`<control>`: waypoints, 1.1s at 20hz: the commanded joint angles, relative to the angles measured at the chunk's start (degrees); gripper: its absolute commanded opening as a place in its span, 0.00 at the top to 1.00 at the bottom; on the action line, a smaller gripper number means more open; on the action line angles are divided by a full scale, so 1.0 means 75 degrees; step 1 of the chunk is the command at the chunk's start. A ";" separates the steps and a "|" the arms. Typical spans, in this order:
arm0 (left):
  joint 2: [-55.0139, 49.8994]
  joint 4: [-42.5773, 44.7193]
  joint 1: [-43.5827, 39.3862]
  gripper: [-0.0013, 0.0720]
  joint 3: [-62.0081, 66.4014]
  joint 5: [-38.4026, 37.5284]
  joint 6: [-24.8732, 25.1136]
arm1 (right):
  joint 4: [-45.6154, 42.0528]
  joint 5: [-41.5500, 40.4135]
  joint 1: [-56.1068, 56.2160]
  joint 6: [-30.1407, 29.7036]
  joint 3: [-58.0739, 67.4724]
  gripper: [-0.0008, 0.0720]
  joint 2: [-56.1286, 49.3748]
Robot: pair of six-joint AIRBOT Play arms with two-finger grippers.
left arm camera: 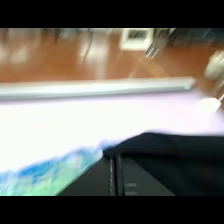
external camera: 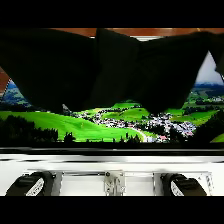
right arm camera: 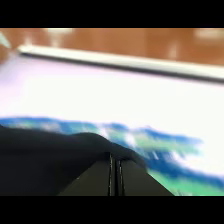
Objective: Fold the shirts.
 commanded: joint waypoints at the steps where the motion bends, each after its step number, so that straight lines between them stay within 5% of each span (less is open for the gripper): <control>1: 0.0035 0.1448 0.0023 0.94 -0.0108 -0.1649 -0.0356 | -0.1011 0.2273 -0.0006 0.0361 0.0058 0.91 0.0131; 5: 0.0085 0.1932 0.0015 0.94 -0.1985 -0.2687 -0.0356 | -0.1396 0.3552 -0.0006 0.0755 -0.1011 0.91 -0.0058; 8: 0.0087 0.0950 0.0009 0.94 -0.3640 -0.2416 -0.0353 | -0.0979 0.2253 0.0009 0.0997 -0.2430 0.91 -0.0070; 12: 0.0009 -0.0737 0.0009 0.94 -0.5365 -0.0755 -0.0350 | -0.0490 0.0393 0.0009 0.1198 -0.3861 0.91 -0.0726; 17: -0.0772 -0.2419 0.0006 0.94 -0.6647 0.0265 0.0201 | -0.0356 -0.1125 0.0009 0.1256 -0.4153 0.91 -0.3045; 20: -0.1451 -0.2978 0.0006 0.93 -0.6860 0.0650 0.0545 | 0.0737 -0.1746 0.0009 0.1201 -0.4153 0.87 -0.4526; 21: -0.1647 -0.3130 0.0009 0.93 -0.6857 0.0737 0.0647 | 0.1102 -0.1996 0.0009 0.1081 -0.4144 0.83 -0.4817; 22: -0.1795 -0.3316 0.0012 0.93 -0.6857 0.0772 0.0892 | 0.1387 -0.2022 -0.0044 0.0898 -0.4080 0.43 -0.4963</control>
